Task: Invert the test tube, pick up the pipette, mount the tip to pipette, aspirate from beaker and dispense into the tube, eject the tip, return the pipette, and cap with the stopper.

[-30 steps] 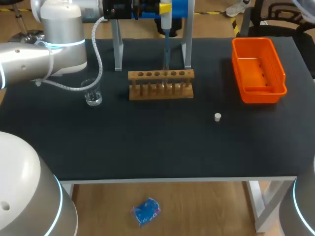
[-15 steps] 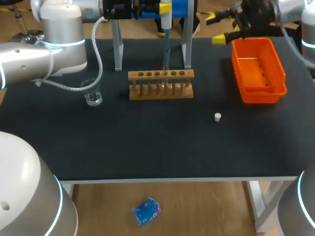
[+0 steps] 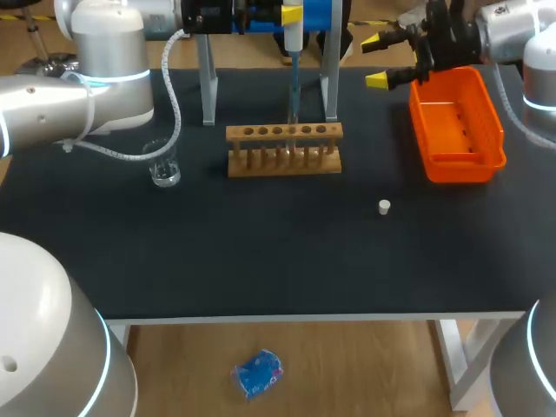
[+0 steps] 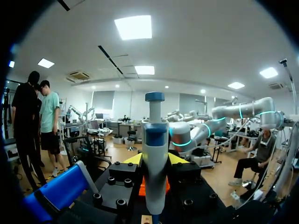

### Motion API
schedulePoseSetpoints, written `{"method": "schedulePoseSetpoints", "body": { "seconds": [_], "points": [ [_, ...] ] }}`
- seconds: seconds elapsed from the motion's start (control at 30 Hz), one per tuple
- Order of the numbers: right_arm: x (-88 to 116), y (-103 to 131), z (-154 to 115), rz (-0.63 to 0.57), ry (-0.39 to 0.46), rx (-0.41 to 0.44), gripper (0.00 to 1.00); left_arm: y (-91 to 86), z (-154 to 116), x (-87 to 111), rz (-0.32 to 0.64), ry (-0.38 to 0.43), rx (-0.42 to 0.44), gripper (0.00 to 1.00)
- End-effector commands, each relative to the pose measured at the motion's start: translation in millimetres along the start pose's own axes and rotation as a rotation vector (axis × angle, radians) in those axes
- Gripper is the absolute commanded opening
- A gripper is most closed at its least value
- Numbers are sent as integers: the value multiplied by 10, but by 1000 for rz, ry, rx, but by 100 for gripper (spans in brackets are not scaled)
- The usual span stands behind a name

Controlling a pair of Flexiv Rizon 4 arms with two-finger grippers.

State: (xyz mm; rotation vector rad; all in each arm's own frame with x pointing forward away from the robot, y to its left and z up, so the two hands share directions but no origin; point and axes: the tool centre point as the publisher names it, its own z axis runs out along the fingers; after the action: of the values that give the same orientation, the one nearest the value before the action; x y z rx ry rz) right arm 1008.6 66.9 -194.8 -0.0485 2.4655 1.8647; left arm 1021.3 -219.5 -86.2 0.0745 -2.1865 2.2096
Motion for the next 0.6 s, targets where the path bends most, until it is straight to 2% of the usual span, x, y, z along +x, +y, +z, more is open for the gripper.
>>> {"method": "schedulePoseSetpoints", "body": {
  "seconds": [0.03,0.2,0.47,0.6],
  "points": [
    [19,7,95,-6,13,38,100,-11,6,9,-1,-3,-3,0],
    [28,-33,351,-8,108,135,100,-11,6,9,-1,-3,-3,0],
    [42,-197,567,6,146,220,100,-11,6,9,-1,-3,-3,0],
    [-4,-305,686,14,161,230,100,-11,6,9,-1,-3,-3,0]
  ]
}}
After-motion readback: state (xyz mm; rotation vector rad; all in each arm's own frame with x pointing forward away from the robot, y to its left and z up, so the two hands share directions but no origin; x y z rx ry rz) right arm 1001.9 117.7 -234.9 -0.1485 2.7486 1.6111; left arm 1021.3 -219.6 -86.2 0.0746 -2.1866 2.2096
